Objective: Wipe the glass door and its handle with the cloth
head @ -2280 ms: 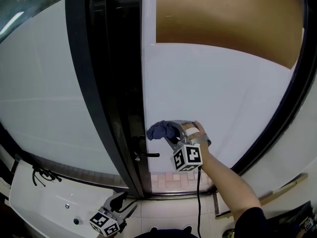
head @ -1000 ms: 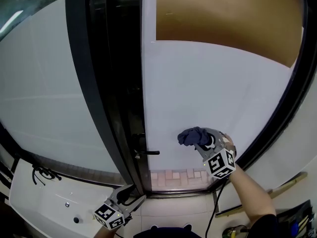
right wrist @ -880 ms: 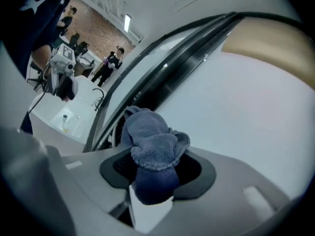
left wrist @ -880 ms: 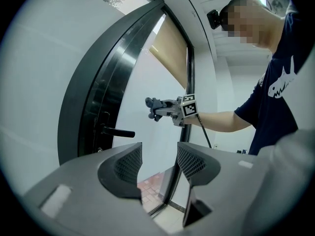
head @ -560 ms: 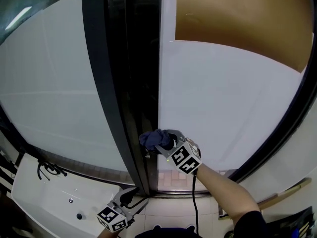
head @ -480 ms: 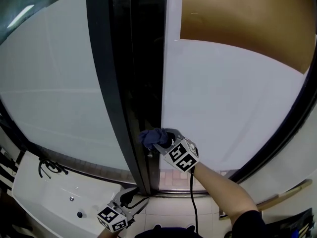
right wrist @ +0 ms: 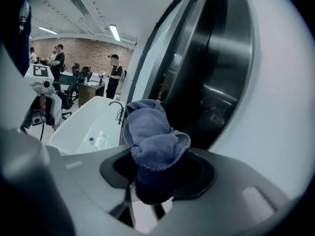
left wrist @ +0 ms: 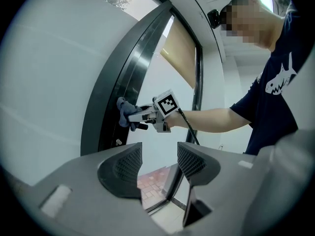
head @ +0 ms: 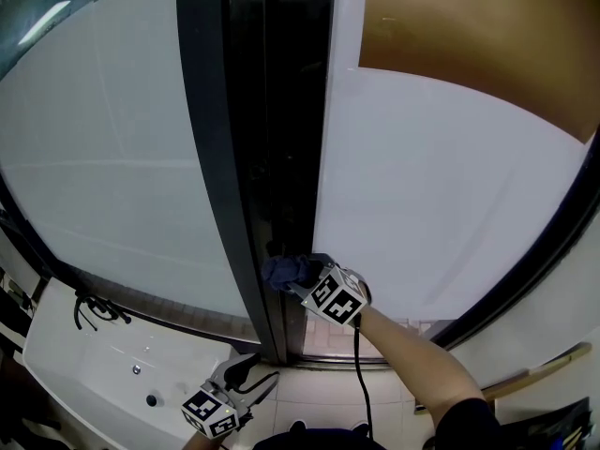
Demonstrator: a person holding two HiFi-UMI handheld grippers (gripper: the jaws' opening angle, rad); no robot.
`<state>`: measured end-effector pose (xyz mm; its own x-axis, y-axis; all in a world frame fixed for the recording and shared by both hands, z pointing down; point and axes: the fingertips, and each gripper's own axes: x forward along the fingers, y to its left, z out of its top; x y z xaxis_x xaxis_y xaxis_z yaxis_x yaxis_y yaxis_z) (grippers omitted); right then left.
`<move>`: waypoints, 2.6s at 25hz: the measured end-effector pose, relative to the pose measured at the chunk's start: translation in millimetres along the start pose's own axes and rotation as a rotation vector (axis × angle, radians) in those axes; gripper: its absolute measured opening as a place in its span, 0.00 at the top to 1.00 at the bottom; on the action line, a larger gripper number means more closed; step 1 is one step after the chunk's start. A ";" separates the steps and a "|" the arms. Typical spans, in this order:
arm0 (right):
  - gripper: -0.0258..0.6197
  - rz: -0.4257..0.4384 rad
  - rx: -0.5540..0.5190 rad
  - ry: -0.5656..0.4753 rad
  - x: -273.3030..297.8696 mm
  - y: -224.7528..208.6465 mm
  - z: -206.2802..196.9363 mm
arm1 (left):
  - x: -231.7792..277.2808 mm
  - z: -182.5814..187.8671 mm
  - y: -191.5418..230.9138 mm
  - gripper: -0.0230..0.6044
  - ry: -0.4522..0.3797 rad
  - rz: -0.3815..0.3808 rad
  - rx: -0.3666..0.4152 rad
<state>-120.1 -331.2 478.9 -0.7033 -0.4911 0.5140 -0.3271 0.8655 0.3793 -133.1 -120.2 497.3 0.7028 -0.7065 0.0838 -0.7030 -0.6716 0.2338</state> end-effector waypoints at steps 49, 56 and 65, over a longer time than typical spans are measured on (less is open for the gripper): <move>0.68 -0.104 -0.229 0.162 -61.8 -17.3 -81.4 | 36.1 5.8 -12.2 0.61 -0.014 -0.085 0.003; 0.68 -0.213 -0.379 0.078 -76.3 -10.4 -52.0 | 39.5 6.7 -14.4 0.61 -0.009 -0.102 0.010; 0.68 -0.205 -0.758 0.095 -3.4 38.3 1.3 | 28.2 7.0 -6.8 0.61 -0.015 -0.070 0.004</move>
<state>-131.1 -296.2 490.7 -0.6077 -0.6694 0.4274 0.0990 0.4702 0.8770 -109.3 -137.2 491.3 0.7488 -0.6607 0.0525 -0.6523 -0.7206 0.2352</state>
